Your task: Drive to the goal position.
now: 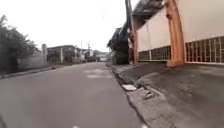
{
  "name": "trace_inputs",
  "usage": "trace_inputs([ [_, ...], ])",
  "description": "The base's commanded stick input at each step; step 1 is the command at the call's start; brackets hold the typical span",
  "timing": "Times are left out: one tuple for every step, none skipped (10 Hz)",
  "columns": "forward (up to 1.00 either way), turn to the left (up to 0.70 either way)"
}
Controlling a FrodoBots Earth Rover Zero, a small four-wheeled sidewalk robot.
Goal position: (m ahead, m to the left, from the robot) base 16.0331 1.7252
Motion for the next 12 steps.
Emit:
trace_inputs([
  [1.00, 0.08],
  [1.00, 0.07],
  [1.00, 0.07],
  [1.00, 0.06],
  [1.00, 0.06],
  [1.00, 0.05],
  [1.00, 0.05],
  [1.00, 0.04],
  [1.00, 0.04],
  [1.00, 0.04],
  [1.00, 0.04],
  [1.00, 0.04],
])
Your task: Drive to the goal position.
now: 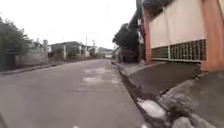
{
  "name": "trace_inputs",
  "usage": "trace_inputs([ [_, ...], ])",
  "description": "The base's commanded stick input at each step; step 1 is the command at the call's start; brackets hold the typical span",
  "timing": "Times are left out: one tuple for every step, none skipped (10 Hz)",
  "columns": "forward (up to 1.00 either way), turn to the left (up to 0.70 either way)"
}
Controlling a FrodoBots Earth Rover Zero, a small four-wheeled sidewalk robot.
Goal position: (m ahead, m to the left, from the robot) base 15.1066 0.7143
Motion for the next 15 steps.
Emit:
trace_inputs([
  [1.00, 0.04],
  [1.00, 0.04],
  [1.00, 0.04],
  [1.00, 0.04],
  [1.00, 0.04],
  [1.00, 0.04],
  [1.00, 0.04],
  [1.00, 0.04],
  [1.00, 0.04],
  [1.00, 0.06],
  [1.00, 0.09],
  [1.00, 0.08],
  [1.00, 0.07],
  [1.00, 0.06],
  [1.00, 0.05],
])
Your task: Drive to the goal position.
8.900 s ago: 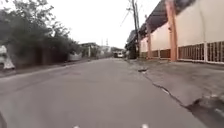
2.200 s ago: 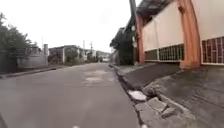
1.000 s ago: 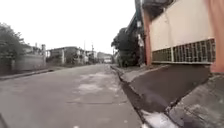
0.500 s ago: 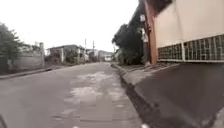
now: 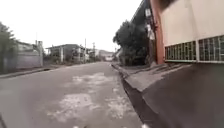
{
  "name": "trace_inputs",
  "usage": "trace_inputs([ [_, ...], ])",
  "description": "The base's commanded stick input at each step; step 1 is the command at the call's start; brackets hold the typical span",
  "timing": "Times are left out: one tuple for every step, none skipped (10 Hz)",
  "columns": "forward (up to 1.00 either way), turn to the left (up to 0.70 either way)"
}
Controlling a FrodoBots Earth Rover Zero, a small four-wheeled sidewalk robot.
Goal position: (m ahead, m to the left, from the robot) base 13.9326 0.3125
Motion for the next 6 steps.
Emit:
trace_inputs([
  [1.00, 0.05],
  [1.00, 0.05],
  [1.00, 0.05],
  [1.00, 0.05],
  [1.00, 0.05],
  [1.00, 0.05],
])
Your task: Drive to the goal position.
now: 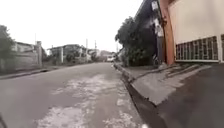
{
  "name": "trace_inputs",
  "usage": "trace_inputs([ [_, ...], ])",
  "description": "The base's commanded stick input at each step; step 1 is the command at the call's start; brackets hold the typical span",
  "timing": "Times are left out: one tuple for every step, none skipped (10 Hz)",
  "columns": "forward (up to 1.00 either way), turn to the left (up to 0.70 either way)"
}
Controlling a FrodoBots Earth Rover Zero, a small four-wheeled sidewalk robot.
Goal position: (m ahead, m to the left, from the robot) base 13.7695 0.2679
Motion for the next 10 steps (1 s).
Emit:
trace_inputs([
  [1.00, 0.05],
  [1.00, 0.05],
  [1.00, 0.05],
  [1.00, 0.05],
  [1.00, 0.05],
  [1.00, 0.05],
  [1.00, 0.05],
  [1.00, 0.04],
  [1.00, 0.04],
  [1.00, 0.04],
])
